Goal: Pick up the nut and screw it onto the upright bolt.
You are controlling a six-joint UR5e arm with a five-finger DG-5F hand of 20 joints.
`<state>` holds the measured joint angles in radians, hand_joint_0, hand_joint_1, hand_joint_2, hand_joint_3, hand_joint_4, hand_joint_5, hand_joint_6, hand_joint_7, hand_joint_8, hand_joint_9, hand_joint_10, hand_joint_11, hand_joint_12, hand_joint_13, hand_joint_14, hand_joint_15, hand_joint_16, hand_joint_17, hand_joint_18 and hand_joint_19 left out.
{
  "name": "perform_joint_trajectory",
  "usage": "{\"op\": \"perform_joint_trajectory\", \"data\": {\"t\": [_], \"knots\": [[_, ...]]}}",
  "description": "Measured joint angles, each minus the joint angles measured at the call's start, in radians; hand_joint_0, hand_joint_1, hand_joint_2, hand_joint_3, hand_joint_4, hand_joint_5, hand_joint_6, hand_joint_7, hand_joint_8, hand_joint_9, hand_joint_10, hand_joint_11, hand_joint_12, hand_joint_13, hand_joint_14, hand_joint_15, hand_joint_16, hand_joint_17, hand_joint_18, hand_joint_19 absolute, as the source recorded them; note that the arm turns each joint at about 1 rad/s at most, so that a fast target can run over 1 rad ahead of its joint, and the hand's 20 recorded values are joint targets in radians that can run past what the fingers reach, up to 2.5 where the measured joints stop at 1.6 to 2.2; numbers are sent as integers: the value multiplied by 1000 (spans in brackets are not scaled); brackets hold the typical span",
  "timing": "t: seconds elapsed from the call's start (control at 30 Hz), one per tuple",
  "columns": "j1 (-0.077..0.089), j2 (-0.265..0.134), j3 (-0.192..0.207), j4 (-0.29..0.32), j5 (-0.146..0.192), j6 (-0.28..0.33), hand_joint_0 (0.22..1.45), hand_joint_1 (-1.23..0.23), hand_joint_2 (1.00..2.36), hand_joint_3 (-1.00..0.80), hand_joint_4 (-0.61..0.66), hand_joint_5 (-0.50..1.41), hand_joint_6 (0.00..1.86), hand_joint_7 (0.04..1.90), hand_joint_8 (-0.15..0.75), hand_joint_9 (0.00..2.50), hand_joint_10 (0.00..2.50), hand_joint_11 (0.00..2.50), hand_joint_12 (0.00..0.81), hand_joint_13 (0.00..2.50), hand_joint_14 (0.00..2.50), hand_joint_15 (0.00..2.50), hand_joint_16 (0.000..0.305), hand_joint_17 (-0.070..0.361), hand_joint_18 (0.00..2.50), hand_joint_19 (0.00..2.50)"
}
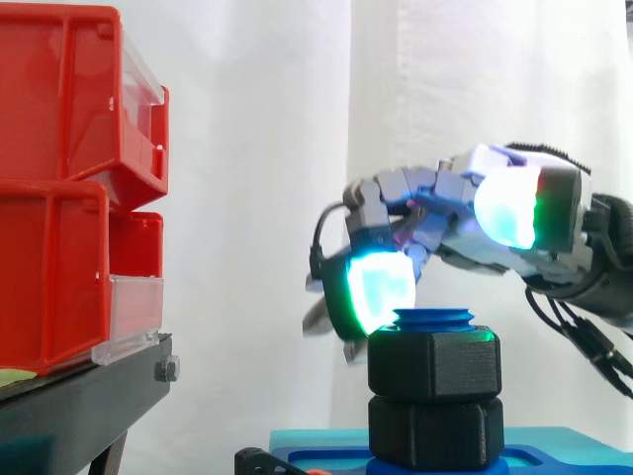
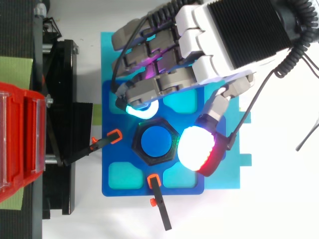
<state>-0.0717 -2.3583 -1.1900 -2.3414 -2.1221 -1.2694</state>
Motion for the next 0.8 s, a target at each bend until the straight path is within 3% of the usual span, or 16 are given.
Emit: {"op": "perform_joint_trajectory", "data": {"t": [0.2,0.27,0.43,0.6,0.8], "knots": [[0,0,37,1,-24,4,493,-105,1000,-500,173,22,500,1643,272,1188,0,0,204,891,0,7,31,69,715,232],[-1,0,45,3,-28,7,491,-104,1000,-500,189,2,502,1530,269,1172,0,6,205,882,0,8,31,69,707,236],[-2,0,57,6,-35,9,488,-103,1000,-500,244,-54,504,941,246,1064,0,0,215,759,0,0,32,72,593,199],[5,-1,57,10,-36,9,485,-100,1000,-500,204,-77,503,784,237,983,0,0,221,696,0,0,32,72,519,162],[19,-1,33,29,-29,6,482,-88,1000,-500,197,-81,503,744,230,946,0,0,229,662,0,0,33,73,488,157]]}}
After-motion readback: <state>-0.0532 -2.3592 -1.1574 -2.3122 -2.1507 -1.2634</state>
